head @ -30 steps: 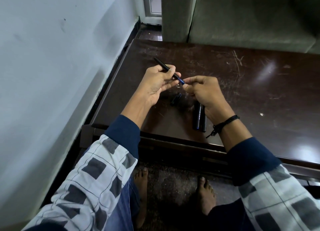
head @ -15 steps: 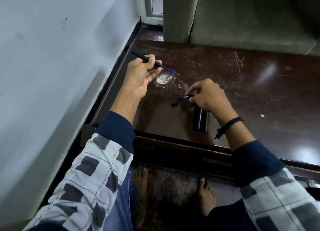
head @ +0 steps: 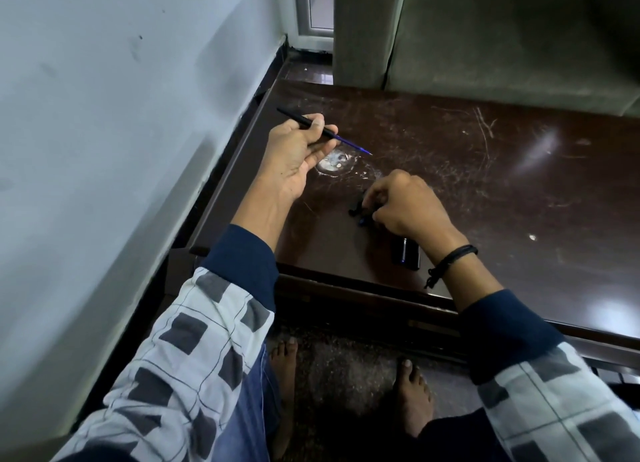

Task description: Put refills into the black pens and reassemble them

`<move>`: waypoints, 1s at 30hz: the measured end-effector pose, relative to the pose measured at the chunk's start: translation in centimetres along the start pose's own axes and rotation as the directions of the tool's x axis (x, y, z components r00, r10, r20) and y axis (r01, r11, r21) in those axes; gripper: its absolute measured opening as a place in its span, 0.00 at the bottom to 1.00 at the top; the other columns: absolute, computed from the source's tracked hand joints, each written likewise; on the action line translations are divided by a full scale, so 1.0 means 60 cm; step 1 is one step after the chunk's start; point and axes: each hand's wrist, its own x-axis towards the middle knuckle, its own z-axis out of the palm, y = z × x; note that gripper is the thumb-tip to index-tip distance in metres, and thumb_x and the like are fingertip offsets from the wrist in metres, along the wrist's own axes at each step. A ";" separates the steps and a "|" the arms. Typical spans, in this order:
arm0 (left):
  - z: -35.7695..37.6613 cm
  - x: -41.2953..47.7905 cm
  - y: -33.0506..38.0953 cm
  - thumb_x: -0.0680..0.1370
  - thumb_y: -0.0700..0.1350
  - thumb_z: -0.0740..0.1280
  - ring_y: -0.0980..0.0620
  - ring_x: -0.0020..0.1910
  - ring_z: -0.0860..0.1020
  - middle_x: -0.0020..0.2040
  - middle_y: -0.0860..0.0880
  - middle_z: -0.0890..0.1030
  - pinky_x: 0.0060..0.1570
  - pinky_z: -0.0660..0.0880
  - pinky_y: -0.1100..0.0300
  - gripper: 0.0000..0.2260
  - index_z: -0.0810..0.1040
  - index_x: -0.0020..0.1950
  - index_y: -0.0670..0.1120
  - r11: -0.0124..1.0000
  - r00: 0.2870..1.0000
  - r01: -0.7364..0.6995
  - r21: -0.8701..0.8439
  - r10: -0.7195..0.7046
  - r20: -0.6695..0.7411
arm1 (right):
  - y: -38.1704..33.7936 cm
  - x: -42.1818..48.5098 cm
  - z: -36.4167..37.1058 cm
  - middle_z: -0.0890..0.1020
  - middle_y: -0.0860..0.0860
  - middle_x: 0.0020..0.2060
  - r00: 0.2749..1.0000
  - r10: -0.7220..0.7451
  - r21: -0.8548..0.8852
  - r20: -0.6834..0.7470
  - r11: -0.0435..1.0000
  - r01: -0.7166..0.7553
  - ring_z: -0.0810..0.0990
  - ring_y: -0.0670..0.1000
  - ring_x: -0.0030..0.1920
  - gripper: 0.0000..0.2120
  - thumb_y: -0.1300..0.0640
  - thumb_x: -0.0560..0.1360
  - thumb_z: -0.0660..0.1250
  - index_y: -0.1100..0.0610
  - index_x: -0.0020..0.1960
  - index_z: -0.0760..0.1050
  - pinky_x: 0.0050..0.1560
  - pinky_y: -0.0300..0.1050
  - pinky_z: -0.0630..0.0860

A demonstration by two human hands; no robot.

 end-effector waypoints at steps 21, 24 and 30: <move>0.012 -0.014 -0.007 0.80 0.35 0.69 0.47 0.43 0.87 0.42 0.41 0.87 0.43 0.83 0.59 0.03 0.79 0.53 0.37 0.995 0.997 0.069 -0.074 -0.066 0.039 | 0.016 0.007 -0.046 0.84 0.49 0.33 0.955 0.191 0.765 -0.227 0.642 0.054 0.80 0.43 0.32 0.07 0.66 0.75 0.74 0.55 0.43 0.85 0.35 0.37 0.76; 0.008 -0.011 -0.006 0.80 0.35 0.70 0.46 0.43 0.87 0.42 0.40 0.87 0.43 0.83 0.59 0.04 0.79 0.53 0.37 0.992 0.998 0.064 -0.107 -0.062 0.028 | 0.019 0.008 -0.050 0.83 0.49 0.33 0.966 0.196 0.839 -0.170 0.542 0.038 0.78 0.43 0.32 0.06 0.66 0.74 0.75 0.56 0.46 0.85 0.34 0.36 0.75; 0.017 -0.015 -0.015 0.80 0.35 0.69 0.47 0.41 0.87 0.42 0.40 0.87 0.42 0.83 0.60 0.06 0.78 0.56 0.36 0.988 0.995 0.095 -0.118 -0.090 0.044 | 0.007 0.006 -0.035 0.84 0.47 0.32 0.959 0.243 0.860 -0.147 0.509 0.003 0.80 0.44 0.33 0.06 0.66 0.74 0.76 0.56 0.44 0.85 0.36 0.36 0.77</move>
